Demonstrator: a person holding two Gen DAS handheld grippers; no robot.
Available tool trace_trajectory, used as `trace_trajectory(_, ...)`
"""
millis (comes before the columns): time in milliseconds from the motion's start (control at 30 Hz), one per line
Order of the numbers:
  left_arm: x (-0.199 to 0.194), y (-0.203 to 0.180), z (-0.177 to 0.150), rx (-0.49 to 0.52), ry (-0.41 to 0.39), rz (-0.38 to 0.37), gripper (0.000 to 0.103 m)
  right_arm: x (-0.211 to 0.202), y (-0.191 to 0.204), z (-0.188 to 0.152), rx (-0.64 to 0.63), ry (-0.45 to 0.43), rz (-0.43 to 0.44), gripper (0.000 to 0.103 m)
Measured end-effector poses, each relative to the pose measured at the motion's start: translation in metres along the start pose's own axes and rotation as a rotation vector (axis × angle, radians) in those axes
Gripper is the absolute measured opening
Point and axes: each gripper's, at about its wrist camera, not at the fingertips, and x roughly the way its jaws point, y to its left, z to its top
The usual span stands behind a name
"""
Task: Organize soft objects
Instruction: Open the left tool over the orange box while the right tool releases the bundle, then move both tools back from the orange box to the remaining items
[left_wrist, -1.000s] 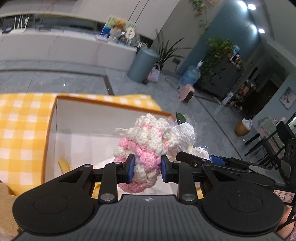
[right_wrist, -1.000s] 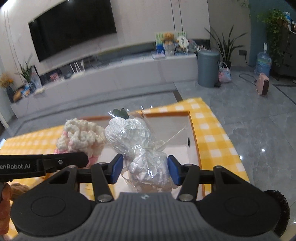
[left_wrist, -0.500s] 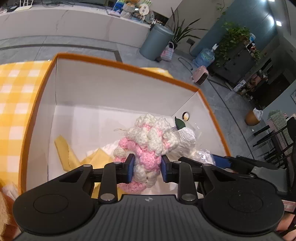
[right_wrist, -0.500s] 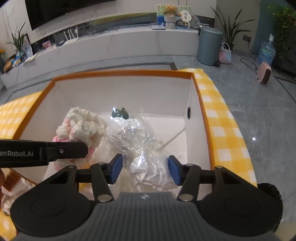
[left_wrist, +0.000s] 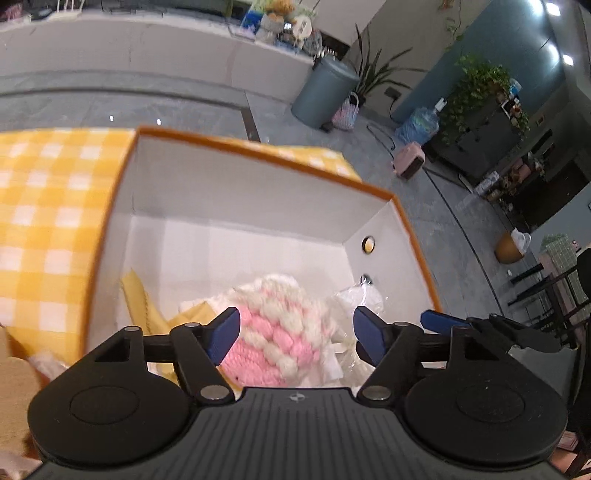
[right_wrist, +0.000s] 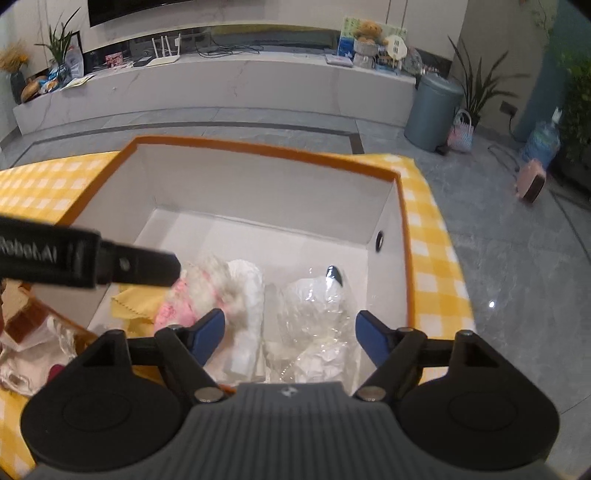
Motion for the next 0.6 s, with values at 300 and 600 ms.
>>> trace_trajectory(300,-0.070,-0.033,-0.011,0.115,-0.152,0.003,0.084,-0.072,0.011,-0.009,0.044,-0.121,-0.004,0.080)
trace_trajectory(600,-0.157,-0.034,-0.066,0.190,-0.387,-0.017,0.084,-0.148,0.054,-0.073,0.098,-0.355,0.035,0.090)
